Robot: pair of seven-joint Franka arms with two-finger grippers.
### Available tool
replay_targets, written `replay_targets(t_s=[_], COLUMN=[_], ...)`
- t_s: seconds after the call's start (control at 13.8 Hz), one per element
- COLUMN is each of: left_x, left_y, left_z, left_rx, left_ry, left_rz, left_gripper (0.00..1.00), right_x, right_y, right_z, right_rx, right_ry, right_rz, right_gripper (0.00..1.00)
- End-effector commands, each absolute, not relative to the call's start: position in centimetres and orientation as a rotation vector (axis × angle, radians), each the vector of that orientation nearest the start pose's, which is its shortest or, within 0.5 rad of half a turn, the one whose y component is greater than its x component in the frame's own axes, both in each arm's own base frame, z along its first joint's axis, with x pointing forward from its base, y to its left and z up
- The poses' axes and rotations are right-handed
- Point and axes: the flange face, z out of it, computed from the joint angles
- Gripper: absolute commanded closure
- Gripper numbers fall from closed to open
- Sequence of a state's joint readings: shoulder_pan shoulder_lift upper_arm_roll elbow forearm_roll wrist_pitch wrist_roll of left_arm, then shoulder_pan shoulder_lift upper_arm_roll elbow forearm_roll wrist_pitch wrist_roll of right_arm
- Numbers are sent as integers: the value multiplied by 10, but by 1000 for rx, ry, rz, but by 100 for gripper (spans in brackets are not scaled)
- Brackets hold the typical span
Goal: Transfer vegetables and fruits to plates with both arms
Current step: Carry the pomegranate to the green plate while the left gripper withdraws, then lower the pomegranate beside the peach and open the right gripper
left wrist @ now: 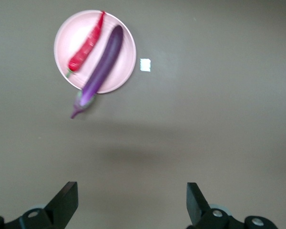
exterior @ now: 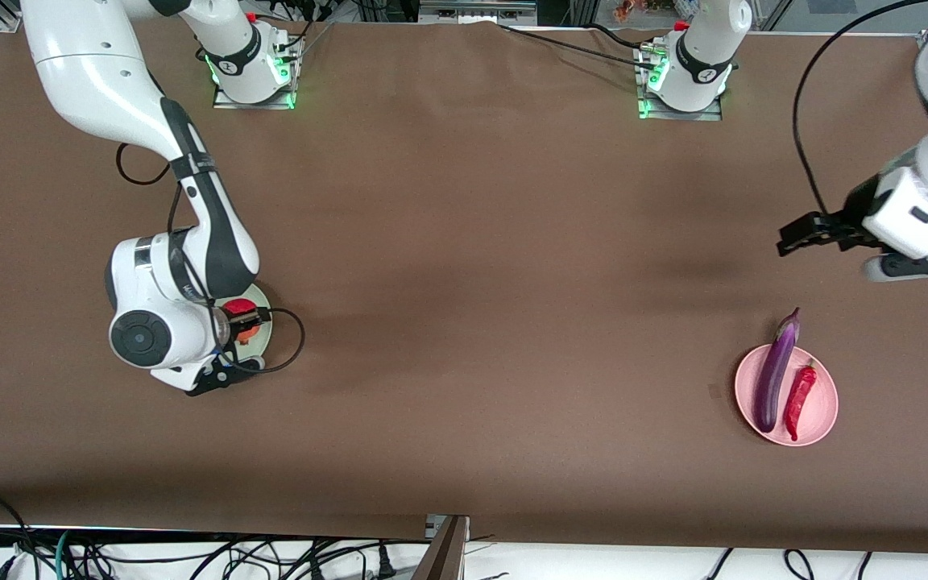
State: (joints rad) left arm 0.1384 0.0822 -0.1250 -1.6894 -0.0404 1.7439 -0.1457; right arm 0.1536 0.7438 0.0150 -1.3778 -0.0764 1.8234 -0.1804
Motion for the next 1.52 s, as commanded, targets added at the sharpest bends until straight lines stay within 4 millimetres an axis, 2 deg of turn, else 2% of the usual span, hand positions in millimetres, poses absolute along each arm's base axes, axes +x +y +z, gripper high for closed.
replay_targets(t_s=[0.0,0.14,0.29,0.36,0.43,0.51,0.58,0.65,0.87,1.01,1.09,1.3,1.45], left_x=[585,570,558,547,539,535,537,535,541,538,539,543,545], left_y=[16,8,18,15,12,13,14,5,-2,0,3,12,23], left_z=[550,549,554,547,554,572,587,586,600,600,600,597,599], left_rx=[-3185,-3179,-3183,-3190,-3193,-3194,-3192,-3190,-3143,-3096,-3103,-3141,-3147], left_ry=[-274,-193,-203,-199,-202,-201,-197,-165,-121,-88,-98,-145,-173], left_rz=[60,71,41,-36,-142,-201,-224,-151,-3,19,15,19,12], left_gripper=[0,0,0,0,0,0,0,0,0,0,0,0,0], right_x=[692,695,695,695,695,697,699,702,707,702,698,675,656], right_y=[99,97,93,94,94,94,95,95,100,98,99,101,102], right_z=[239,223,212,205,201,204,214,227,299,342,361,448,496], right_rx=[-3102,-3118,-3118,-3118,-3118,-3120,-3119,-3123,-3141,-3144,-3130,-3103,-3105], right_ry=[-636,-656,-648,-647,-648,-638,-635,-629,-626,-613,-597,-573,-597], right_rz=[465,443,428,420,401,388,373,344,194,179,178,109,71], right_gripper=[65,62,59,55,40,10,0,0,0,0,0,0,0])
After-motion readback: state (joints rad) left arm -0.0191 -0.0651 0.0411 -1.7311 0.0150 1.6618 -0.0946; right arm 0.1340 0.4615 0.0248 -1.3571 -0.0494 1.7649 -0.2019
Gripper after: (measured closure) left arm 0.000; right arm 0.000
